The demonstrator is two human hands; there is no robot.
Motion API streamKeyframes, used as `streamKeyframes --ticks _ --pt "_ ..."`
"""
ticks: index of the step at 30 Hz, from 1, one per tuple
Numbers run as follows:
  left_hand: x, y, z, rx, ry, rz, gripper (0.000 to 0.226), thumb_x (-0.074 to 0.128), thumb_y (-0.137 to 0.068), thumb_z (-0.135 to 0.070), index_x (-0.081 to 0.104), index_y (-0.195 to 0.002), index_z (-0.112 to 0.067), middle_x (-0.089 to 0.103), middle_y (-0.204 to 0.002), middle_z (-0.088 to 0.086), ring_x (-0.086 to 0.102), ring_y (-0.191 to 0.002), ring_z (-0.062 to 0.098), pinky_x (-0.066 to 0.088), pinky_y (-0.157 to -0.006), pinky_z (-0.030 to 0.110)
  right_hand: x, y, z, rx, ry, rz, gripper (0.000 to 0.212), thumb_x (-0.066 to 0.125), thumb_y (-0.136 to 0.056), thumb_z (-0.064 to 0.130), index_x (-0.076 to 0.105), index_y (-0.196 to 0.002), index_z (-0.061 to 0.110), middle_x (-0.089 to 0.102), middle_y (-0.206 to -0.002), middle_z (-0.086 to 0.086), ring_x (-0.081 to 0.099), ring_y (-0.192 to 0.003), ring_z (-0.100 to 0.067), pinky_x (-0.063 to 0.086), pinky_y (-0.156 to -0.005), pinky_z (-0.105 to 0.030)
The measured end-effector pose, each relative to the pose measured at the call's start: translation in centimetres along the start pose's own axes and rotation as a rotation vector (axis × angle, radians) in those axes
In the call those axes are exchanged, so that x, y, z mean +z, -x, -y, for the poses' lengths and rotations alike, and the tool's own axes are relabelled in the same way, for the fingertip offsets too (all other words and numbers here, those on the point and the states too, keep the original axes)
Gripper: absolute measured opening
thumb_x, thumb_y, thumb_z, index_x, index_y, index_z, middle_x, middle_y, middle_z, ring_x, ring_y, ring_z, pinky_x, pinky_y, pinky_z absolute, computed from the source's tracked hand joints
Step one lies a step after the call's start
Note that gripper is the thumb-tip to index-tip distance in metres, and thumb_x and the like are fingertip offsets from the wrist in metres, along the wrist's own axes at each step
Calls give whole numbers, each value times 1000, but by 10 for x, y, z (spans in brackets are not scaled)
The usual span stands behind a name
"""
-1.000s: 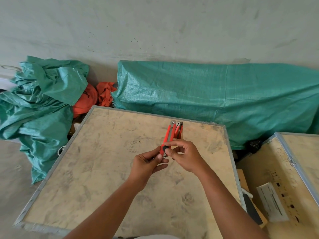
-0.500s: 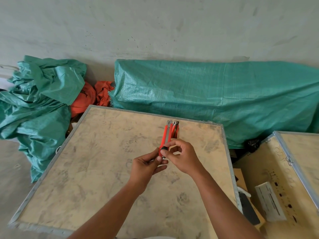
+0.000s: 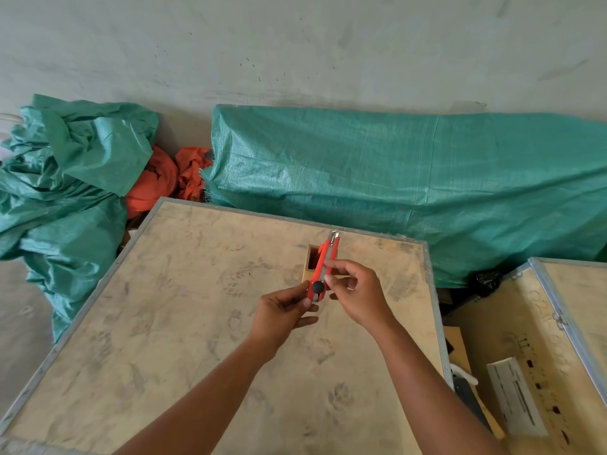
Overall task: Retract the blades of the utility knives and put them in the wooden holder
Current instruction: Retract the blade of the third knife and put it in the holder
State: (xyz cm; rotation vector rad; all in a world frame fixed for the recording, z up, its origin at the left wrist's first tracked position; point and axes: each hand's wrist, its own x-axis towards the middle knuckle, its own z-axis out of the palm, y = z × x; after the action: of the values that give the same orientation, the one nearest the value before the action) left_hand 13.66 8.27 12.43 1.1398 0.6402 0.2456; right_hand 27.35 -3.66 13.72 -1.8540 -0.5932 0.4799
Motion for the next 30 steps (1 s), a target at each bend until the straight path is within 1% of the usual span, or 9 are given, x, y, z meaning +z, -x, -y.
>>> streamKeyframes --ticks 7,11,13,16,18,20,22,26,30 --pt "18 -66 -15 -17 -199 -63 35 70 -88 1 69 -123 -4 75 -114 11 74 -99 26 63 -79 35 -19 -63 -12 -10 42 -65 34 76 -89 9 75 -103 40 73 -104 10 75 -97 -21 65 -79 -47" --pt "22 -97 -12 35 -510 -122 52 79 -82 -11 64 -131 -21 68 -127 -2 64 -116 18 53 -98 37 -24 -90 -29 6 121 -162 31 76 -87 5 78 -109 27 71 -101 16 74 -95 -18 65 -83 -45" --pt "25 -107 -10 51 -616 -127 58 79 -82 -13 59 -135 -25 64 -134 0 55 -126 19 46 -106 41 -21 -97 -39 -11 173 -196 29 76 -88 5 78 -110 23 73 -102 11 74 -93 -17 64 -83 -42" --pt "32 -118 -6 28 -689 -141 65 77 -85 -11 50 -143 -18 58 -142 6 51 -132 26 43 -103 32 -12 -100 -56 -40 227 -239 26 75 -88 4 79 -109 19 78 -108 2 75 -92 -16 64 -83 -38" --pt "32 -126 1 -24 -713 -134 68 74 -87 -10 43 -147 -14 56 -144 9 52 -131 28 43 -94 26 -5 -99 -66 -51 260 -256 25 75 -88 3 79 -109 16 79 -110 -3 76 -93 -17 64 -84 -35" --pt "29 -135 10 -70 -737 -130 74 74 -87 -12 36 -150 -13 54 -146 8 52 -132 28 44 -96 27 2 -97 -73 -74 288 -254 26 76 -87 2 79 -110 13 79 -110 -6 76 -92 -20 63 -85 -33" --pt "25 -142 19 -86 -762 -124 71 75 -86 -14 42 -148 -15 61 -139 7 58 -126 29 46 -96 29 10 -97 -79 -102 325 -223 27 75 -86 0 79 -109 12 80 -108 -7 76 -93 -21 63 -86 -34" --pt "19 -149 27 -30 -756 -111 49 75 -84 -11 62 -130 -21 73 -109 -4 69 -100 20 52 -78 25 19 -94 -89 -112 406 -151 30 74 -84 -5 80 -109 10 80 -106 -9 74 -98 -25 58 -92 -32" --pt "16 -151 31 -6 -726 -103 51 77 -82 -12 62 -129 -24 74 -111 0 69 -103 21 57 -87 35 23 -91 -94 -94 407 -163 34 74 -83 -6 78 -114 8 79 -110 -11 73 -101 -27 49 -91 -23"
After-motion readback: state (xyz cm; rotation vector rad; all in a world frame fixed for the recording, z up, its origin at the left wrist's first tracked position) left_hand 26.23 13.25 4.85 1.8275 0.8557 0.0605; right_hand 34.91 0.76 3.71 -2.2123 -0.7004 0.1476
